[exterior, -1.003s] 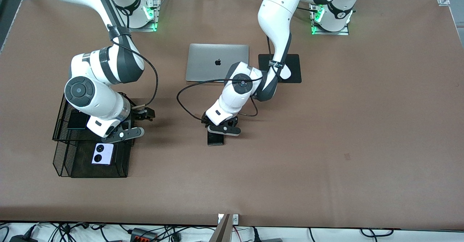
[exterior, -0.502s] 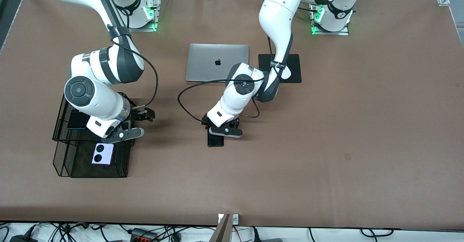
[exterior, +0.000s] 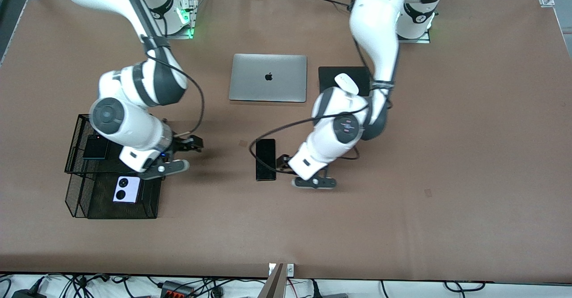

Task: Place phones with both arms
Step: 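Grasp the bar phone with the right gripper while the left gripper withdraws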

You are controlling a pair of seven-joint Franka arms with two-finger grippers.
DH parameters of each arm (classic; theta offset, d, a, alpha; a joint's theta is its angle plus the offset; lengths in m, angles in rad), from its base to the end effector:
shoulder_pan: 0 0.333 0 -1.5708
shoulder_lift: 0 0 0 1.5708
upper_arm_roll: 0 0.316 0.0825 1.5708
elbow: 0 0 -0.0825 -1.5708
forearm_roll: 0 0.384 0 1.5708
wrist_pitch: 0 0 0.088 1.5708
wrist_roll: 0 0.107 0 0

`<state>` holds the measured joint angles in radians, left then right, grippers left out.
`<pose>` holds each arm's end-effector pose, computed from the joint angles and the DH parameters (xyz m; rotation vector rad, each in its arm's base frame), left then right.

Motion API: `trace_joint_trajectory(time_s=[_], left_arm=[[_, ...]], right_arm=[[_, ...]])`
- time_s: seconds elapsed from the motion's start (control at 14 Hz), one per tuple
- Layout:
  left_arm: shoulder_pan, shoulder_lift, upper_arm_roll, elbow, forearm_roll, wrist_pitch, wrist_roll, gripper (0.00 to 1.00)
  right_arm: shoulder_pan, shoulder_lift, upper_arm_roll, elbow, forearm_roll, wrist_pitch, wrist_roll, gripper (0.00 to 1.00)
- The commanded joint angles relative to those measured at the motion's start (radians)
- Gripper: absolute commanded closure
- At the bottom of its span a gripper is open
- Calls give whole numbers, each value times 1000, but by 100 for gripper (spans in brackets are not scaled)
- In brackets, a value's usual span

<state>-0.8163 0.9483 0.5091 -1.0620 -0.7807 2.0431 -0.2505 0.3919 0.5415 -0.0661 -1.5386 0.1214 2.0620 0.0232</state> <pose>0.6756 -0.4069 0.3088 2.7984 0.0586 0.0413 0.6544 0.2350 0.3383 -3.0481 -0.3885 0.0442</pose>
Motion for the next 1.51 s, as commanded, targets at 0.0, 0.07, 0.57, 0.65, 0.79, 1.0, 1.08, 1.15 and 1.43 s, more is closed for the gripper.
trace_joint_trajectory(time_s=[0.0, 0.07, 0.57, 0.65, 0.79, 1.0, 1.08, 1.15, 1.43], left_arm=[[83, -103, -41, -57, 51, -110, 94, 0], [112, -141, -44, -90, 52, -130, 121, 0], [356, -255, -167, -122, 211, -294, 326, 0], [399, -267, -214, -122, 259, -311, 335, 0], [456, -284, -286, -121, 368, -331, 333, 0], [459, -292, -261, -89, 414, -447, 336, 0], [460, -292, -242, -78, 414, -469, 343, 0], [465, -292, -236, -70, 413, -486, 353, 0], [511, -290, -236, -69, 416, -494, 364, 0]], right_arm=[[62, 133, -4, 148, 15, 18, 88, 0], [89, 164, -4, 176, 9, 39, 130, 0], [229, 307, -17, 258, -5, 185, 359, 0], [237, 322, -17, 258, -31, 200, 363, 0], [260, 348, -17, 267, -92, 220, 426, 0], [285, 376, -15, 268, -149, 228, 480, 0], [291, 380, -15, 268, -149, 228, 488, 0], [304, 383, -15, 268, -149, 228, 489, 0], [309, 411, -14, 272, -146, 259, 523, 0]])
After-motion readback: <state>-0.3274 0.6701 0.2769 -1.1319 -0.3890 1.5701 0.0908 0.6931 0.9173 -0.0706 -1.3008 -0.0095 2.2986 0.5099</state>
